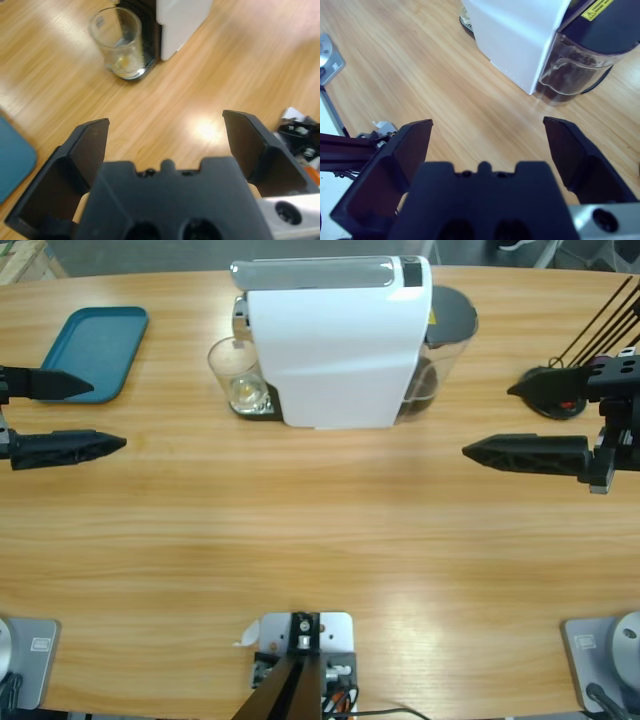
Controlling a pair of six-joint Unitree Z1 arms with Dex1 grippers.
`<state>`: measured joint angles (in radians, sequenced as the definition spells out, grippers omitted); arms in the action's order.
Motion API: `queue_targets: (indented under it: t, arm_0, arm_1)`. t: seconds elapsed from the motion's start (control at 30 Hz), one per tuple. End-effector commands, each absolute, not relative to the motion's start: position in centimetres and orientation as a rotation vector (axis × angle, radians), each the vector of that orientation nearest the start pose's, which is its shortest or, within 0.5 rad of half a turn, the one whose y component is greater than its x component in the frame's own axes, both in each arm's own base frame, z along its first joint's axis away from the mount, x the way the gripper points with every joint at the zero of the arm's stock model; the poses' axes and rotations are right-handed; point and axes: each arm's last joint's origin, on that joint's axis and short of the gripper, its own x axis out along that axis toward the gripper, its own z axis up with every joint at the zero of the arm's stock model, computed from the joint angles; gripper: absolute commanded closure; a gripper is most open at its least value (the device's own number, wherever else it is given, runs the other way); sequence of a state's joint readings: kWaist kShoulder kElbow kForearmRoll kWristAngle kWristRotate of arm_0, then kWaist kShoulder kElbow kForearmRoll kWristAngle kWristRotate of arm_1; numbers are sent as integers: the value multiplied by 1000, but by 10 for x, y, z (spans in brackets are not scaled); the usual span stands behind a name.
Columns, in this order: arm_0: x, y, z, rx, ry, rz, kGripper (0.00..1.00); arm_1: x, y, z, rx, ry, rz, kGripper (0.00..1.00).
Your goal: Pour coffee
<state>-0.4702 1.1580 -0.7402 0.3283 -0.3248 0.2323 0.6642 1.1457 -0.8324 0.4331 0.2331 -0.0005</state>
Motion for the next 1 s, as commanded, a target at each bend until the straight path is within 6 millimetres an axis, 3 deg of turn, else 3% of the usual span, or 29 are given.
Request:
queue_targets:
  t: [0.03, 0.4, 1.0]
  arm_0:
    - [144, -89, 301, 348, 668, -750, 4]
    - [162, -98, 295, 416, 661, -753, 0]
    - [161, -100, 299, 400, 634, -812, 0]
  arm_1:
    - [123, 112, 322, -189, 766, 847, 0]
    - [134, 120, 316, -193, 785, 847, 0]
    - [127, 115, 319, -189, 772, 851, 0]
